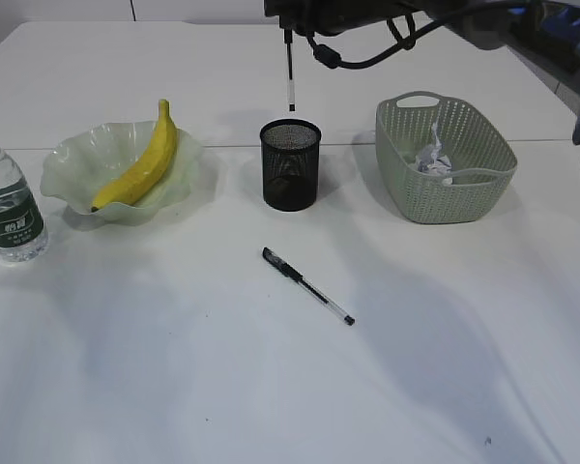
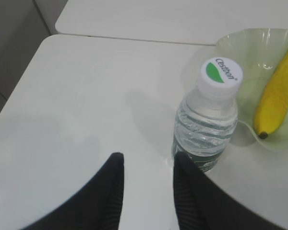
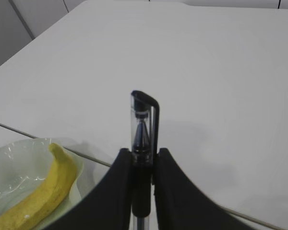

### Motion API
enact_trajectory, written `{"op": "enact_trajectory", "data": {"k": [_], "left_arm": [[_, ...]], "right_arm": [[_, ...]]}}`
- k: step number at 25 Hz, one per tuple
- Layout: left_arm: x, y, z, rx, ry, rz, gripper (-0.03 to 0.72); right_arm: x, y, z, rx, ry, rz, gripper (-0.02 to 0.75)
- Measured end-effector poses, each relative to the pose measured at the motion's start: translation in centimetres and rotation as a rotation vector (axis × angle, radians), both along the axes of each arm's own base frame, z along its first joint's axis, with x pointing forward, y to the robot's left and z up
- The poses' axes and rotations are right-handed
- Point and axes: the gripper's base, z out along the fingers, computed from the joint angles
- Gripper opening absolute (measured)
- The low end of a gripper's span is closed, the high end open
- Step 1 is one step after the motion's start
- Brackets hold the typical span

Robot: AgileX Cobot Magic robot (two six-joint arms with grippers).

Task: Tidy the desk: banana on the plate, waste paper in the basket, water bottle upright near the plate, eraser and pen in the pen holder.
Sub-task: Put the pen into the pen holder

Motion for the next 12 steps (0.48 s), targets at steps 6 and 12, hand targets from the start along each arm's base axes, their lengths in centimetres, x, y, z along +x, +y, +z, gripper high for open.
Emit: {"op": "enact_trajectory", "data": {"k": [6,12], "left_arm": [[0.0,0.0,0.0,0.007,0.0,-0.004,0.237],[0.0,0.0,0.0,0.016,0.001,-0.008,0.236]], "right_arm": [[0.7,0.3,-2.6,0.007,0.041,-0.003,0.095],[0.8,0.2,-3.1,-0.01,0.044,-0.004,0.095]]}}
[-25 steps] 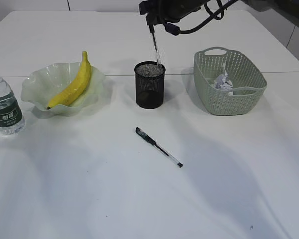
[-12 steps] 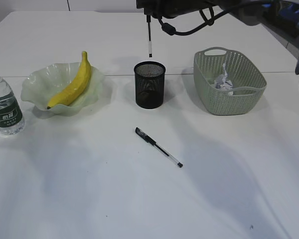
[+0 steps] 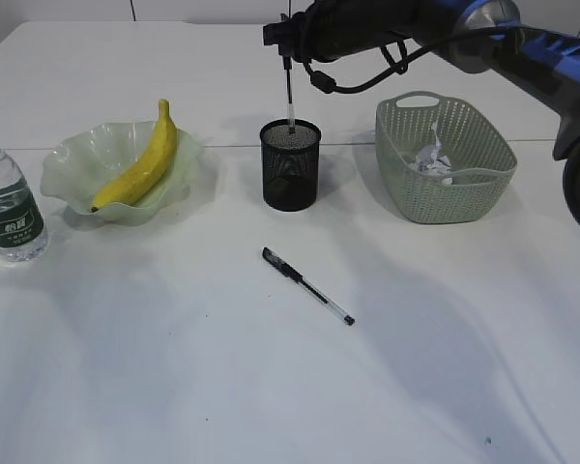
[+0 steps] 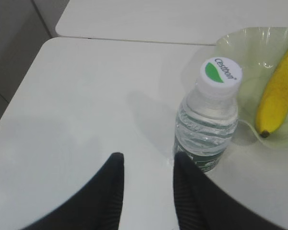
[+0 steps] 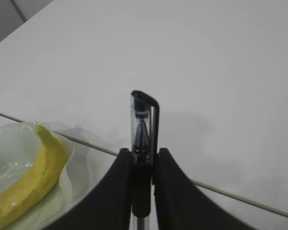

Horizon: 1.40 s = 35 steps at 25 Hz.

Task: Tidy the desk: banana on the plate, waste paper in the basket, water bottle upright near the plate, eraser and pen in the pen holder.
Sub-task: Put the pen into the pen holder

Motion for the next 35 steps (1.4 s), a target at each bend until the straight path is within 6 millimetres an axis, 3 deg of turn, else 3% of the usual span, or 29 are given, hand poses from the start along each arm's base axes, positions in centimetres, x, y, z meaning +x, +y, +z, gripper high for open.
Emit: {"op": "enact_trajectory", "data": {"k": [14,35], "left_arm": [[0.0,0.0,0.0,0.001,0.0,0.0,0.236],[0.0,0.0,0.0,0.002,0.0,-0.001,0.236]], "right_arm": [[0.2,0.0,-2.1,-0.063,0.049,0.013,0.095],[-0.2,0.0,-2.6,-0.084,0.111,0.04,0.096]]}}
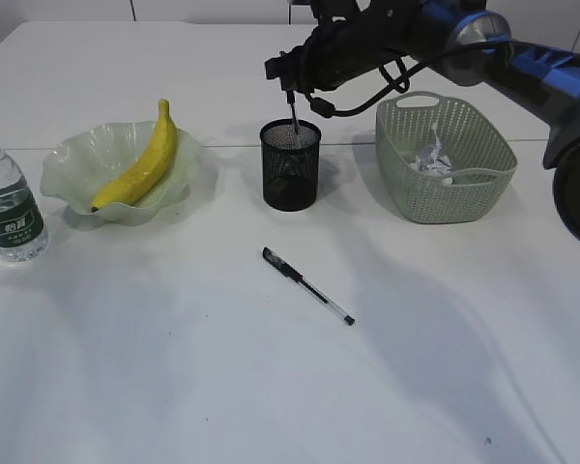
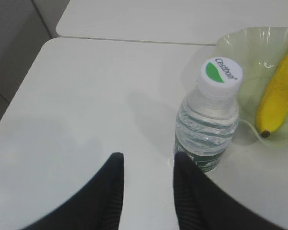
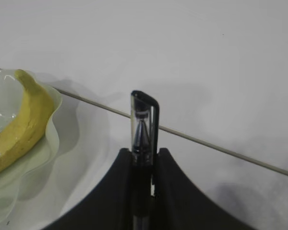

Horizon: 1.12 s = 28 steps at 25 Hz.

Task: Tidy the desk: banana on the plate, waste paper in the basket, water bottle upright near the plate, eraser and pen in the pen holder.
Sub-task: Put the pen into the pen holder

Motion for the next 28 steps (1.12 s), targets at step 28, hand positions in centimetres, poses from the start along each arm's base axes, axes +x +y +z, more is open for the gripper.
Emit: {"op": "enact_trajectory", "data": {"k": [28], "left_arm": [[0.01,0.01,0.01,0.012,0.001,-0.006,0.236]], "right_arm": [[-0.27,0.03,-0.31,-0.014,0.04,0.016,0.12]]}}
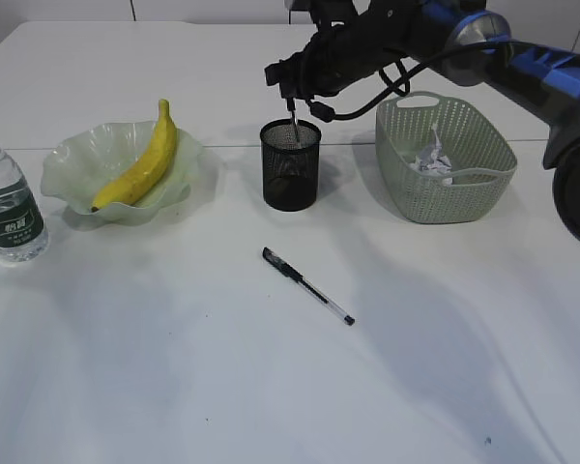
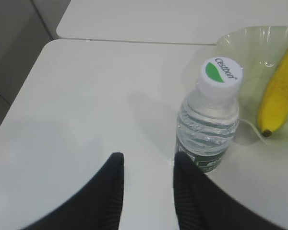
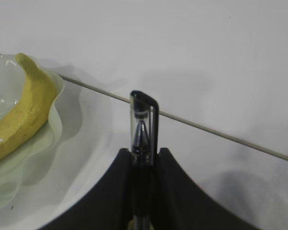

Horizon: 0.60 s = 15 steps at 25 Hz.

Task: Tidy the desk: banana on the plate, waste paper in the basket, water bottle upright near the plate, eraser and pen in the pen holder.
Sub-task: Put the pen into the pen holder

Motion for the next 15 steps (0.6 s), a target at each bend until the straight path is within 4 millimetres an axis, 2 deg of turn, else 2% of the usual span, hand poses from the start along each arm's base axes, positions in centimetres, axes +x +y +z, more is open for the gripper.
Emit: {"op": "enact_trajectory", "data": {"k": [6,15], "left_arm": [[0.0,0.0,0.0,0.0,0.0,0.0,0.236],[-0.01,0.02,-0.01,0.001,0.001,0.002,0.236]], "right_arm": [[-0.02,0.0,-0.03,-0.001,0.003,0.001,0.138],[-0.27,0.03,-0.28,-0.012,0.038,0.015,0.207]]}}
